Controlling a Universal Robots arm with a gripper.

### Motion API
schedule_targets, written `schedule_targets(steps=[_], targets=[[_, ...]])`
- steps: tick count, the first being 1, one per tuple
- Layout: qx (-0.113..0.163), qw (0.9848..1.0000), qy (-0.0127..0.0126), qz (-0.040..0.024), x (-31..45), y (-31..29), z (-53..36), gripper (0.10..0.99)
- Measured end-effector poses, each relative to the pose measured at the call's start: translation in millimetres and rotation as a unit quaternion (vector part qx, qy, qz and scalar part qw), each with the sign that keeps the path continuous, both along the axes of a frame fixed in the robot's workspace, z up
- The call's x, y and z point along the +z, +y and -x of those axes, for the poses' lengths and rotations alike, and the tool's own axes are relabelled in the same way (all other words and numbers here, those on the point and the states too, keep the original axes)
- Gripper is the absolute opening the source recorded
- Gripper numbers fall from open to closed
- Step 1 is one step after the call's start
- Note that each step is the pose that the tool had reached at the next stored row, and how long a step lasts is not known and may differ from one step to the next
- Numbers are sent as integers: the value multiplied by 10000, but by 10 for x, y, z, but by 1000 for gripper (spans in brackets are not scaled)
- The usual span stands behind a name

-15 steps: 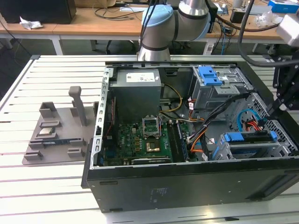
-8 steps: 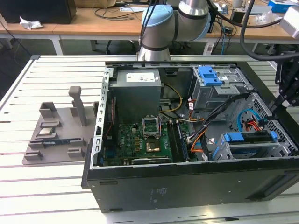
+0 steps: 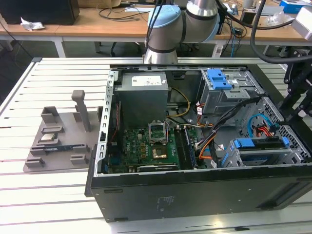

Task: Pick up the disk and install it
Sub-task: 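Insert the second disk wire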

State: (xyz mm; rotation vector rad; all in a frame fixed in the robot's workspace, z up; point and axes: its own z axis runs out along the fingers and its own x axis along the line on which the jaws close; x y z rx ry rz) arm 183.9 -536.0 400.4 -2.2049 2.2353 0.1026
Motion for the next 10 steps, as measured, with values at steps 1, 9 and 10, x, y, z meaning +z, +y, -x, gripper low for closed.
schedule_targets(steps=[1,9,10], targets=[[0,10000,0,0,0,0,0,420],[0,10000,0,81,-46,0,5,420],[0,10000,0,85,-75,0,16,420]])
